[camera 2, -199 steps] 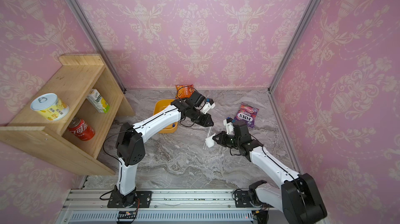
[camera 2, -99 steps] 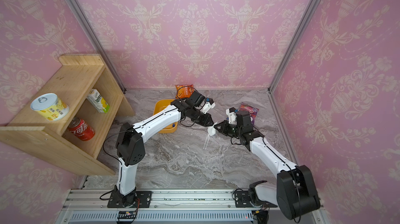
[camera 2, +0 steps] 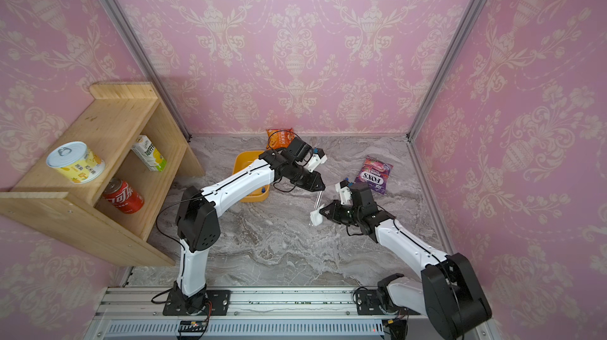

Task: Wipe the exteriors of test tubes
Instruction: Wipe the dirt from the test tube.

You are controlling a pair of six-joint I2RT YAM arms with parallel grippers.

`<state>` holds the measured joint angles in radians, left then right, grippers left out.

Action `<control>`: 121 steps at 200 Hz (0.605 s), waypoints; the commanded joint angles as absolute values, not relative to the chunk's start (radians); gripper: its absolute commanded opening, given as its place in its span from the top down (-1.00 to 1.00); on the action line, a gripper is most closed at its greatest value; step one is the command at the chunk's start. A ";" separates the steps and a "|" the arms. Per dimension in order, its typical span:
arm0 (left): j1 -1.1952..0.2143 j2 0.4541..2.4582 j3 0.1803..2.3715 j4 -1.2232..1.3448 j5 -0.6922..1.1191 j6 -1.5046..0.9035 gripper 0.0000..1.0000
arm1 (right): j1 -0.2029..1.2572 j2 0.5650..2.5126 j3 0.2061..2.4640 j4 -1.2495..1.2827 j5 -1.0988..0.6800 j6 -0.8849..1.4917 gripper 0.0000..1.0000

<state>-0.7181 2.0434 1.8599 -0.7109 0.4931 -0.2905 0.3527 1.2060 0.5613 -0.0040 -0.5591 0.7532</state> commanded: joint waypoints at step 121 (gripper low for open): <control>-0.731 2.021 1.892 -0.709 0.531 -0.315 0.61 | 0.393 1.189 0.570 -0.003 -0.496 0.764 1.00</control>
<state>-0.7197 2.0434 1.8694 -0.7109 0.4965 -0.2981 0.4225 1.1870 0.5098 0.0120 -0.5014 0.7864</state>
